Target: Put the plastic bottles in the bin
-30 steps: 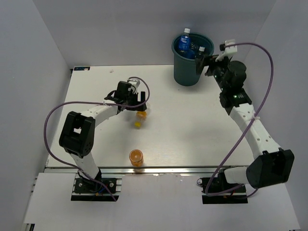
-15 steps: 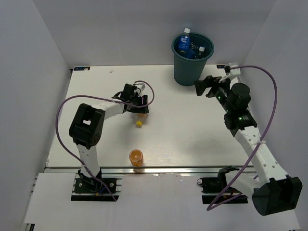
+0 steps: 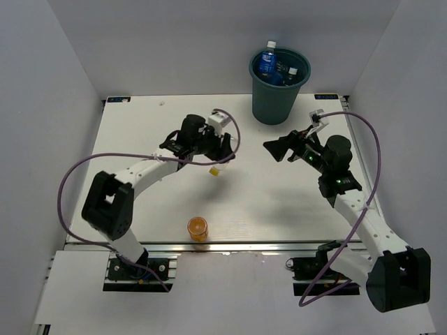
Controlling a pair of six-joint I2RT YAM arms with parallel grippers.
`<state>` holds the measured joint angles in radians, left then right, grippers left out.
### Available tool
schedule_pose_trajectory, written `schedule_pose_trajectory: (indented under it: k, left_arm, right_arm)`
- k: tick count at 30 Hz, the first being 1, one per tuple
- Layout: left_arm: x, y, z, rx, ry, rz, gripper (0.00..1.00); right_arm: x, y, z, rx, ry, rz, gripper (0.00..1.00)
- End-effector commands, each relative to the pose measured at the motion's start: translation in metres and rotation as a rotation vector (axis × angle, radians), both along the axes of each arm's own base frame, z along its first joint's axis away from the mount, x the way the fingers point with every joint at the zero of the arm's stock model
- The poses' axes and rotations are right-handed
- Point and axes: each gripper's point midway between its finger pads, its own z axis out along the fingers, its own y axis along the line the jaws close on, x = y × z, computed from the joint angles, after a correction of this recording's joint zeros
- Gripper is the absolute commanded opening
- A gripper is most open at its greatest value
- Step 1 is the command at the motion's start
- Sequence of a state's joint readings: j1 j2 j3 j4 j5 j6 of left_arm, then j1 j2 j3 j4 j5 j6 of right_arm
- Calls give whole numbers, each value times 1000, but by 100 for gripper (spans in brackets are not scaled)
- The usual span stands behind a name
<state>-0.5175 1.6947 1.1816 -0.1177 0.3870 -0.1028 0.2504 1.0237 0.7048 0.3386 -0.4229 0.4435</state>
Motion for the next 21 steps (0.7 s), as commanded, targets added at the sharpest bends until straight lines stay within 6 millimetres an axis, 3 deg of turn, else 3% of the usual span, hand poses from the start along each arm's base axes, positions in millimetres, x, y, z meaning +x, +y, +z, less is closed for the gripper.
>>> schedule_pose_trajectory:
  k: [1, 8, 12, 17, 21]
  left_arm:
    - [-46, -41, 57, -59, -195, -254, 35]
    - [-82, -72, 71, -94, -230, -371, 35]
    - [-86, -82, 82, -107, -260, -382, 35]
    - [-76, -86, 99, -82, -312, -366, 35]
    - [-79, -89, 108, -103, -337, -381, 35]
  right_arm:
    - [-29, 36, 22, 53, -94, 270, 89]
    - [-32, 49, 15, 81, -65, 307, 89]
    - [-35, 55, 15, 100, -46, 321, 89]
    - [-19, 45, -4, 56, 45, 197, 89]
    - [-11, 39, -12, 68, 82, 130, 89]
